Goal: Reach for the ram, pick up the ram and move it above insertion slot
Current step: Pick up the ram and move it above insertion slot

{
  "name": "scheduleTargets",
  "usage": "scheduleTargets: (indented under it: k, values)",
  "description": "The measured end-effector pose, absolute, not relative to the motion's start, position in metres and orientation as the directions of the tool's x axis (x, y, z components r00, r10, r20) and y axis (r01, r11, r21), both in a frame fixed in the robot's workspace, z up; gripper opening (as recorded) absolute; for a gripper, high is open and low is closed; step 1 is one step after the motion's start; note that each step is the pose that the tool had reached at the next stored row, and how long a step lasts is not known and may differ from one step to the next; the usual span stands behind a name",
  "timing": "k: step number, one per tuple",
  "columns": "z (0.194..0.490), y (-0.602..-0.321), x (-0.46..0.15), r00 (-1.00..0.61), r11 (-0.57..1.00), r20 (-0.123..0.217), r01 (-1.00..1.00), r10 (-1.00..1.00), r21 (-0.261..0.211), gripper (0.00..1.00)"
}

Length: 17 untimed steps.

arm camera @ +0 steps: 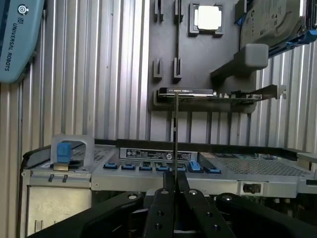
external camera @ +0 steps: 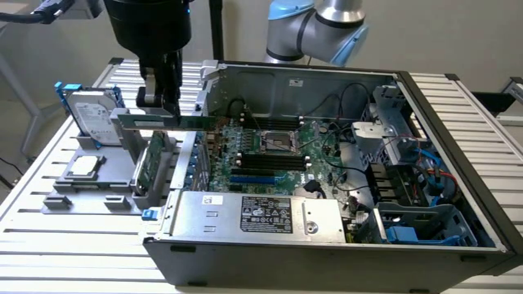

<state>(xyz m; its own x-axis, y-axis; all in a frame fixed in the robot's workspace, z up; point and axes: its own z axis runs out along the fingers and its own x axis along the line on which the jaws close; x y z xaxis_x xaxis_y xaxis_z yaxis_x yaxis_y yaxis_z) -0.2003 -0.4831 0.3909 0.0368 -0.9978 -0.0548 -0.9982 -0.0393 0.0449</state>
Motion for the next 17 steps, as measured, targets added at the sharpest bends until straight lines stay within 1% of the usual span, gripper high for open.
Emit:
scheduleTargets:
  k: [7, 17]
  values:
    - [0.391, -0.481, -0.168, 0.037, -0.040, -0.065, -0.998, -0.997, 0.044, 0.14]
    - [0.391, -0.472, -0.127, 0.037, -0.040, -0.068, -0.998, -0.997, 0.044, 0.14]
